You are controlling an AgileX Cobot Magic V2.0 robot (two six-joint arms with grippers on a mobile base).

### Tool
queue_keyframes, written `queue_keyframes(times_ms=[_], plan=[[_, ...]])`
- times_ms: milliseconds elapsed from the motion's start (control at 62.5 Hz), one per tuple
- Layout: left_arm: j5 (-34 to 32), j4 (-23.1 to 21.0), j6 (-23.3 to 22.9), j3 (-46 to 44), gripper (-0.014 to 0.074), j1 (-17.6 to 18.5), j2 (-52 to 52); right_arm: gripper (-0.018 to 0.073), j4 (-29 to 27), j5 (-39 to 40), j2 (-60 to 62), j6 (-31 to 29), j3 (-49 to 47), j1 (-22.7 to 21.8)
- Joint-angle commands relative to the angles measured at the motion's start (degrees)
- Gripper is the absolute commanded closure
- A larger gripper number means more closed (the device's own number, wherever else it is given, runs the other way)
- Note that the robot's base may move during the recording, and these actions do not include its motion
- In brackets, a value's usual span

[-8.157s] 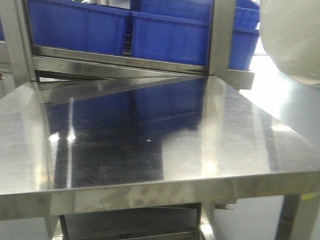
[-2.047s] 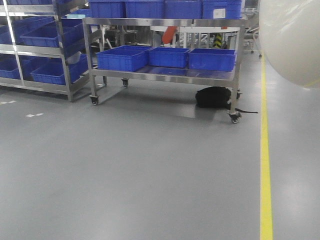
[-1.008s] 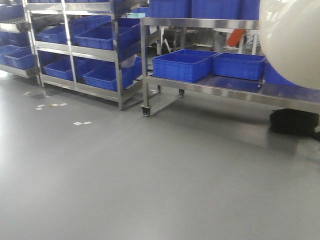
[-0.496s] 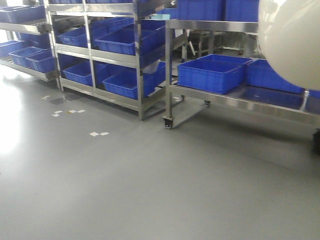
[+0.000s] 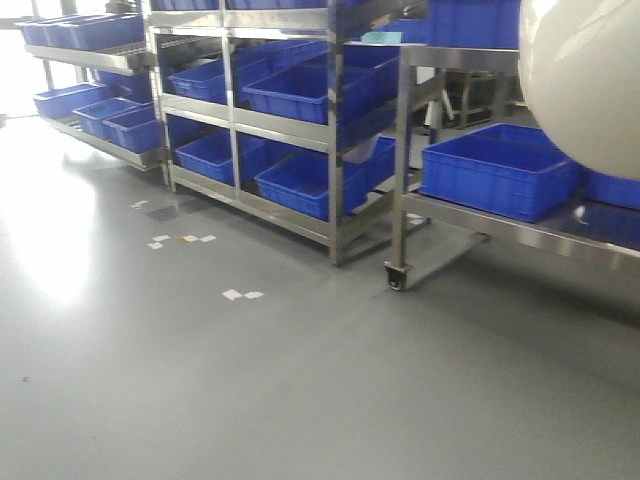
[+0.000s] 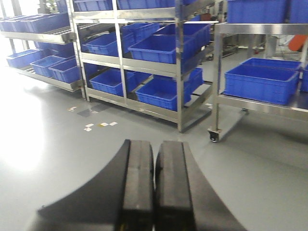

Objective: Move white bin to right shelf second layer
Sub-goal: 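Drive past the blue crate shelves toward the windows carrying the bin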

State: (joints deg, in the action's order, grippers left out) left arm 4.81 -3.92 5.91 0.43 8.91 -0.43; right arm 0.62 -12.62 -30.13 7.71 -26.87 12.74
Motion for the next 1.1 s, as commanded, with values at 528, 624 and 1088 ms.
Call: queue_keyframes(times_ms=[528, 624, 1088], plan=[[-4.81, -0.31, -0.20, 2.11, 0.0512, 0.21, -0.80, 0.0503, -0.10, 5.97, -0.53, -0.09, -1.79, -0.31], [-4.81, -0.31, -0.20, 2.11, 0.0512, 0.21, -0.80, 0.0503, -0.10, 5.97, -0.53, -0.09, -1.79, -0.31], [-4.81, -0.31, -0.20, 2.11, 0.0512, 0.21, -0.80, 0.0503, -0.10, 5.97, -0.53, -0.09, -1.79, -0.31]])
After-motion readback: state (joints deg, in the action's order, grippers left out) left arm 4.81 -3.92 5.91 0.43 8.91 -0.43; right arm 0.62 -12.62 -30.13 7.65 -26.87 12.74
